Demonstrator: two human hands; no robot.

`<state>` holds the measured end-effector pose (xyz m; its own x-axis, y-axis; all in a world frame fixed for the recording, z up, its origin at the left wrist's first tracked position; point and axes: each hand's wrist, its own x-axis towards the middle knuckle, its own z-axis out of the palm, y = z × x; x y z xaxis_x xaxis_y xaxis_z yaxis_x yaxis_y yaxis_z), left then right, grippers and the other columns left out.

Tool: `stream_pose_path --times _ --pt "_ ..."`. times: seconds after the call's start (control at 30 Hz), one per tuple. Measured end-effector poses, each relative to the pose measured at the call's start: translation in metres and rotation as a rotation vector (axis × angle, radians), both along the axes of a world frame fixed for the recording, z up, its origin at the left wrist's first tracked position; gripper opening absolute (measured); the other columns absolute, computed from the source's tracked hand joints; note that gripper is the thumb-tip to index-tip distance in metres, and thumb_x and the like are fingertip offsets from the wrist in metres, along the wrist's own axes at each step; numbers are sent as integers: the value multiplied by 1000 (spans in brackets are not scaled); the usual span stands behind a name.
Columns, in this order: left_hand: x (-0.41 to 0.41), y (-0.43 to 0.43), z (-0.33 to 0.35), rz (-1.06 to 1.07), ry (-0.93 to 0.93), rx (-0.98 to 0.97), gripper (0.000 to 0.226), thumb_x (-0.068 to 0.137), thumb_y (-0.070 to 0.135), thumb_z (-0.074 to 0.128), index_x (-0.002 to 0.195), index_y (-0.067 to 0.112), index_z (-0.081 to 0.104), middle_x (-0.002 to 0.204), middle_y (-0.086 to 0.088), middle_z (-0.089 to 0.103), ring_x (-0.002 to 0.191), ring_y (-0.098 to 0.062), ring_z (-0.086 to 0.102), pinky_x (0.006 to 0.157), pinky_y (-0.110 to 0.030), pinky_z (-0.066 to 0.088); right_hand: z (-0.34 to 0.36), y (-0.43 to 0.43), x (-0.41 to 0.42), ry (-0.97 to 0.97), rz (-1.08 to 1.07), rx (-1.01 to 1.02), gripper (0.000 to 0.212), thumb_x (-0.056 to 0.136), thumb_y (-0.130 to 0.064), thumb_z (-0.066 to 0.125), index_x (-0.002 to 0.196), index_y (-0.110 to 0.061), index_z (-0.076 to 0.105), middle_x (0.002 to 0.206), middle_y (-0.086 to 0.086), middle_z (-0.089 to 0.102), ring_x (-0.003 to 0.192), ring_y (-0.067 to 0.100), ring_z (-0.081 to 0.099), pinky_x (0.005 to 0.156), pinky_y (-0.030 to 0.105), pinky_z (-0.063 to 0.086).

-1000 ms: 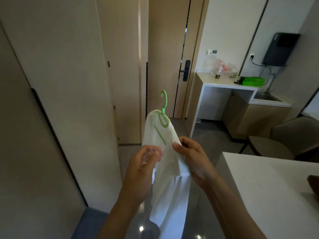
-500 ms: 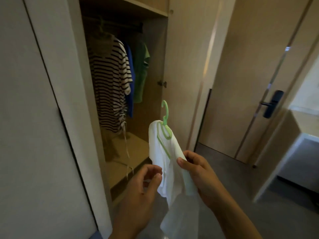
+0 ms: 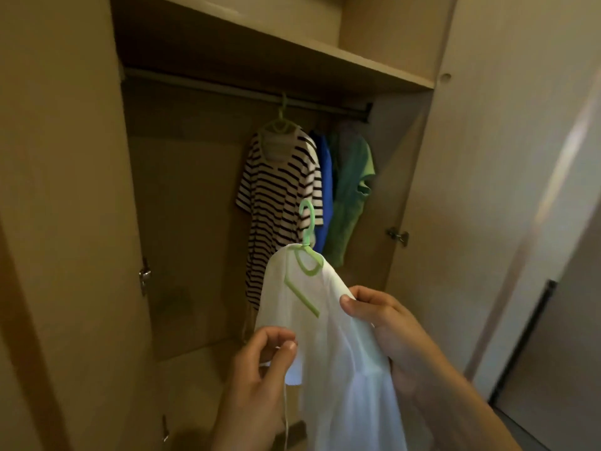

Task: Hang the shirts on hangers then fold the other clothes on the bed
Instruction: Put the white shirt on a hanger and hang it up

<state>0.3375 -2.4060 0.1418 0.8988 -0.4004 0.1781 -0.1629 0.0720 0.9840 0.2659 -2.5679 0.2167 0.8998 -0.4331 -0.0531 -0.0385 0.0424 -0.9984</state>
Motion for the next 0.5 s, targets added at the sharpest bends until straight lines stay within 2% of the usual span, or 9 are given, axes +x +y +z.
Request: stream_pose_path --times 0.07,0.17,0.23,0.3,0.4,0.5 --pt "27 -20 10 81 -12 -53 22 72 39 60 82 24 72 85 4 74 83 -9 67 74 -22 48 15 -19 42 -9 63 7 11 94 -16 62 92 -5 65 89 23 68 72 33 67 65 38 58" --pt "60 -38 25 164 -38 -69 25 75 37 62 86 17 71 86 4 74 81 -9 66 66 -11 46 41 -40 95 -25 114 14 20 94 -17 61 101 1 69 100 29 71 81 38 68 69 42 60" --pt "87 -50 39 206 -59 -59 16 87 32 67 88 16 70 86 2 73 82 -7 66 66 -10 45 59 -56 133 -39 140 13 30 95 -19 60 112 4 67 107 33 69 90 43 69 80 49 59" --pt "117 -63 58 254 -88 -61 10 95 21 65 89 14 70 88 -5 72 80 -8 64 64 -9 44 81 -71 171 -48 183 8 30 97 -21 58 112 3 69 106 29 72 98 46 70 91 53 56" --pt "160 -85 96 298 -117 -48 15 98 16 56 96 10 70 94 -8 71 81 -10 64 66 -9 45 117 -95 230 -79 225 3 24 98 -21 60 99 -1 73 96 20 76 81 34 73 83 45 57" --pt "198 -107 136 340 -158 -31 20 101 18 52 103 8 68 98 -7 71 87 -13 63 70 -17 46 155 -112 288 -124 275 -37 26 95 -23 64 105 0 73 98 19 77 81 32 73 80 42 59"
